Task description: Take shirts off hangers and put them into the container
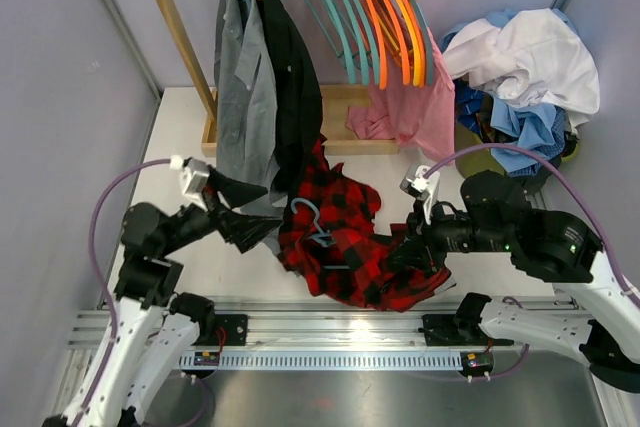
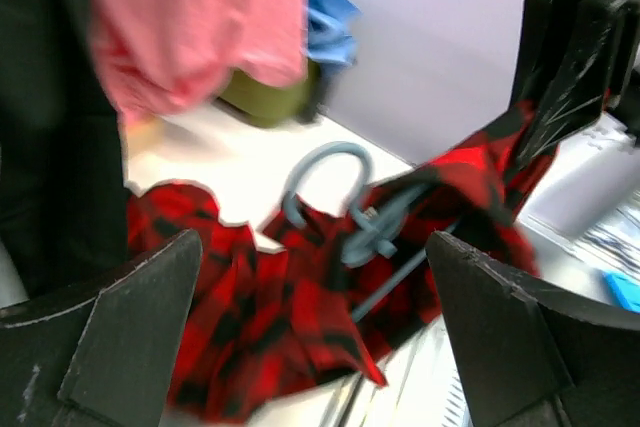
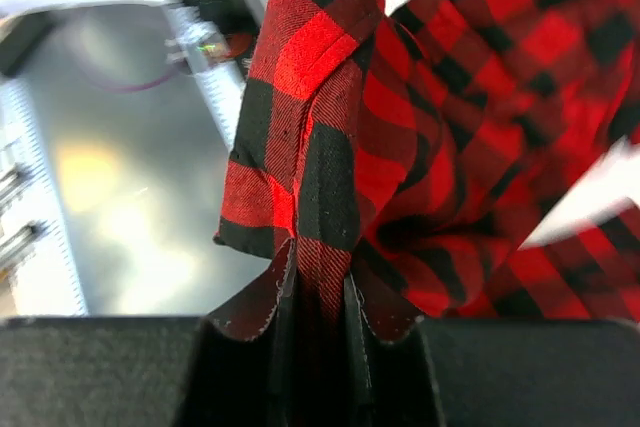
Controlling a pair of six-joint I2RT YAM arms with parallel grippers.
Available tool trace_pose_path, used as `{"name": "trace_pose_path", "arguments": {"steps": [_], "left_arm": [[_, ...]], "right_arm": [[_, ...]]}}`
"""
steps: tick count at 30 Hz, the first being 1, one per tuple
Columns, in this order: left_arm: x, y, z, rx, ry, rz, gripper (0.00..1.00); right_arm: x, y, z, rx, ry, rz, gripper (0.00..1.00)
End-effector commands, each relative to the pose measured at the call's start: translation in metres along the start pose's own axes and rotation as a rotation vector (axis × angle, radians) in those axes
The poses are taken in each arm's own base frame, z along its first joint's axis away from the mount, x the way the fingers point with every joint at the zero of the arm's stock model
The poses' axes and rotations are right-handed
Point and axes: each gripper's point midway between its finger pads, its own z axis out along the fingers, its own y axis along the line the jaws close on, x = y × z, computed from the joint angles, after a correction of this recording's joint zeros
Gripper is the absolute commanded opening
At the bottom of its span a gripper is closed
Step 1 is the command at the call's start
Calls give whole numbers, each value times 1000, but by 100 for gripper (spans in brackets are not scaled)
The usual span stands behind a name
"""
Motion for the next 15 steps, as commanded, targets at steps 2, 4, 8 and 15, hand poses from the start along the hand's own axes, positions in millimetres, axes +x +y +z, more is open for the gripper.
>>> {"name": "trace_pose_path", "arguments": {"steps": [2, 4, 8, 15], "left_arm": [[-1, -27, 14, 274, 30, -5, 99], [-6, -35, 14, 340, 5, 28, 99], [-13, -45, 15, 413, -11, -6, 99], [-12, -80, 7, 600, 17, -106, 99]], "right_arm": [[-16, 63, -15, -359, -86, -136, 0], [-17, 64, -12, -373, -87, -146, 0], [-17, 65, -7, -390, -87, -153, 0], [-24, 67, -7, -399, -134, -180, 0]]}}
